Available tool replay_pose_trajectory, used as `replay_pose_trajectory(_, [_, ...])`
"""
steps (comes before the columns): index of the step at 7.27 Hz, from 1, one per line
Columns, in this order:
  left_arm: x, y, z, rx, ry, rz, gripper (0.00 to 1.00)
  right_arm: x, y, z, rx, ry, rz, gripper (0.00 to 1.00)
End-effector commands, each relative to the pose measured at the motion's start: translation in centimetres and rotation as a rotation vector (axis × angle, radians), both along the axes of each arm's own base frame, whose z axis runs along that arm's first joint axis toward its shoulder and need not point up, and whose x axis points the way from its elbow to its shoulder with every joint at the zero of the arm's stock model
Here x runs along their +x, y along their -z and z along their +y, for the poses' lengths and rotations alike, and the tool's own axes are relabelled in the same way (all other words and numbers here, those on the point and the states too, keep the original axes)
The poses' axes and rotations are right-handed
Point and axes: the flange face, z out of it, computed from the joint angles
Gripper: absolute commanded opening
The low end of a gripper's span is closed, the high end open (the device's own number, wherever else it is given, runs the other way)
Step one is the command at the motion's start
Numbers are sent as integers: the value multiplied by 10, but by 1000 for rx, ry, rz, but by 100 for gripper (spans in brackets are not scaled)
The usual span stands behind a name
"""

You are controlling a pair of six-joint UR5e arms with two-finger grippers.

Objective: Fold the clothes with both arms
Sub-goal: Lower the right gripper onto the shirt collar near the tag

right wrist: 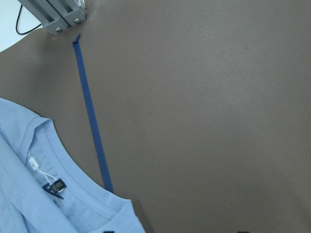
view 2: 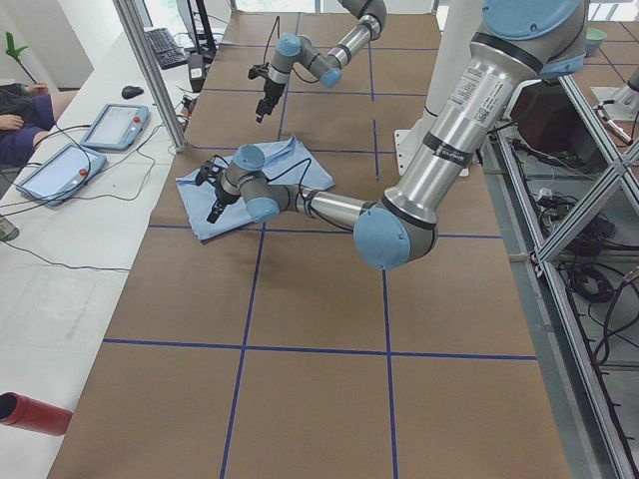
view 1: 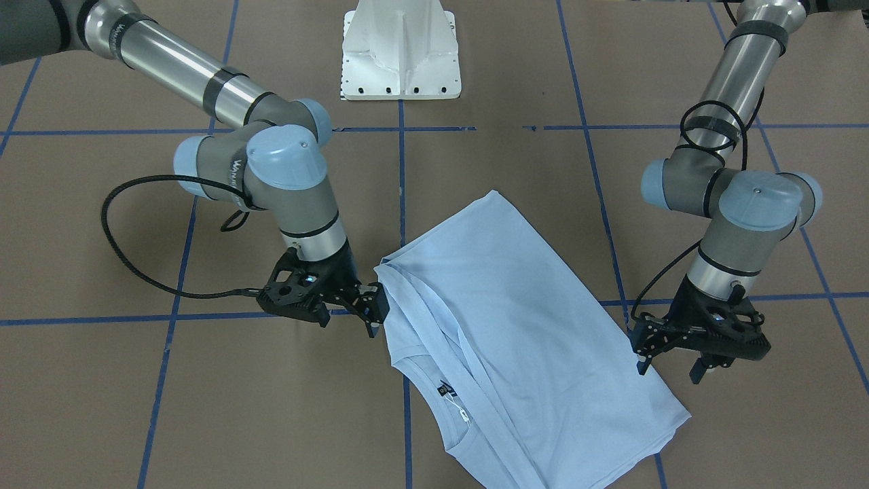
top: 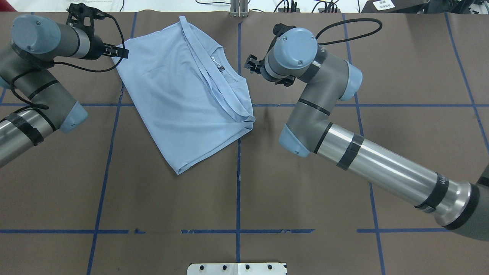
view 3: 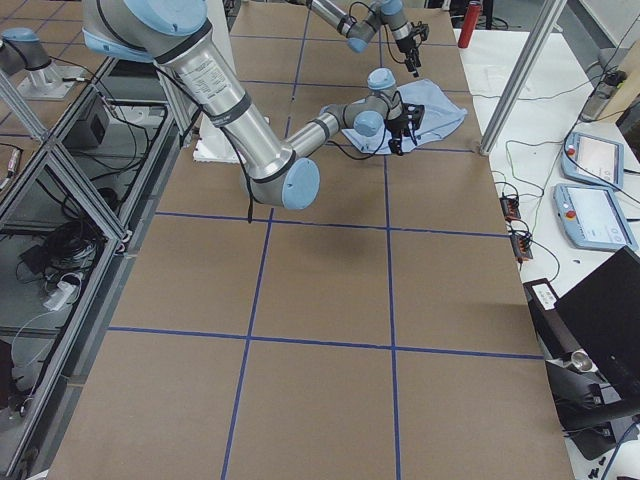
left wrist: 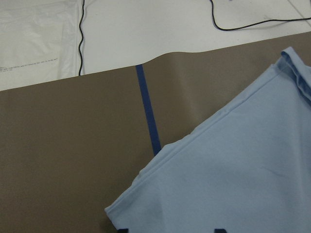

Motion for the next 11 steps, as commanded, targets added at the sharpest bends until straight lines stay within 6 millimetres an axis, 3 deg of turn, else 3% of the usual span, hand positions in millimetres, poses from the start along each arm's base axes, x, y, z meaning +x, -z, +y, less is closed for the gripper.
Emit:
replay_pose_trajectory(1, [5,1,5,-9,-5,13,100,-44,18,-1,-62,-60,-6,70])
replay_pose_trajectory(2, [6,1,6,-10,-5,14,100,-51,19,-5,-71,-66,2,70])
replay_pose_trajectory(4, [7,1,6,-9,-8,15,100,-71,8,8,-72,-51,32,70])
replay_pose_trajectory(8, [7,1,6,-6,-7,15,100,-87,-11,14,-30,-37,105,70])
replay_pose_trajectory(11, [8,-1,7,-9,-9,13,100,-92,-11,19,-25,-32,108,57])
